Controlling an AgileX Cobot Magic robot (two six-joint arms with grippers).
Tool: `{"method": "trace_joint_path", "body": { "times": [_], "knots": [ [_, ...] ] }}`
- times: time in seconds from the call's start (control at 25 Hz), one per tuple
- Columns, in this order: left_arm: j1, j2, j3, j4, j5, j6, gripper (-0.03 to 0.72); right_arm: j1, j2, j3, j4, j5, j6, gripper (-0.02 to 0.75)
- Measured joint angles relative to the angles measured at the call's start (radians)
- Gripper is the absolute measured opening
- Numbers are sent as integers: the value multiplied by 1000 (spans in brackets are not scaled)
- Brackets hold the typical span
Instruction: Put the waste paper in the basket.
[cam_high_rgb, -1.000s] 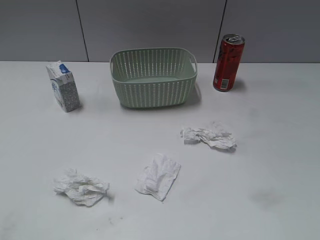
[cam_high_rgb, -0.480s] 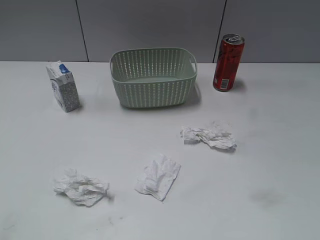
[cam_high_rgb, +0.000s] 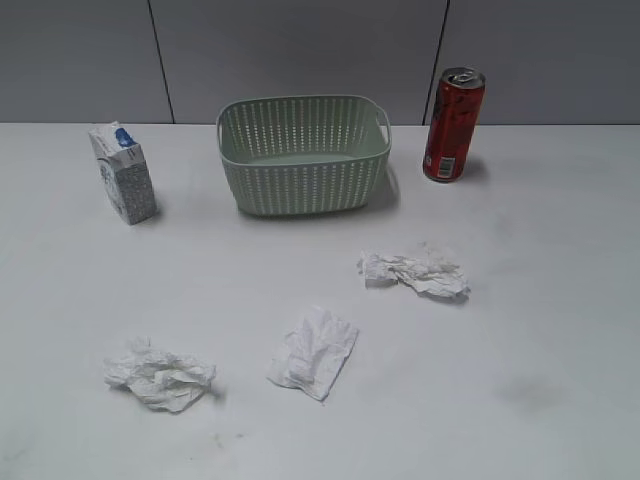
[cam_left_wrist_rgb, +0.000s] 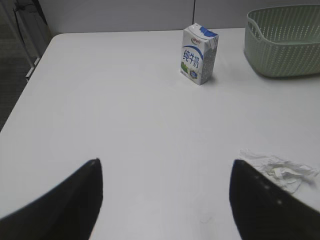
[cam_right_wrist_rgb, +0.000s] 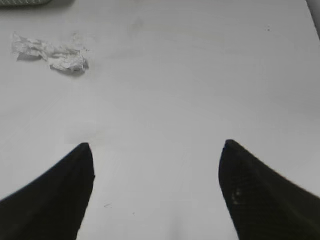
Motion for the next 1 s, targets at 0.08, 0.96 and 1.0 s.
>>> {"method": "trace_joint_path", "body": {
  "times": [0.08,0.96,1.0],
  "knots": [
    [0,0,0,0,0,0,596,0,71,-30,12,-5,-29,588],
    [0,0,0,-1,0,0,588,144,944,-402,138,-112,-191,588],
    [0,0,0,-1,0,0,588,165,985,-420,138,-120,-193,588]
  ]
}}
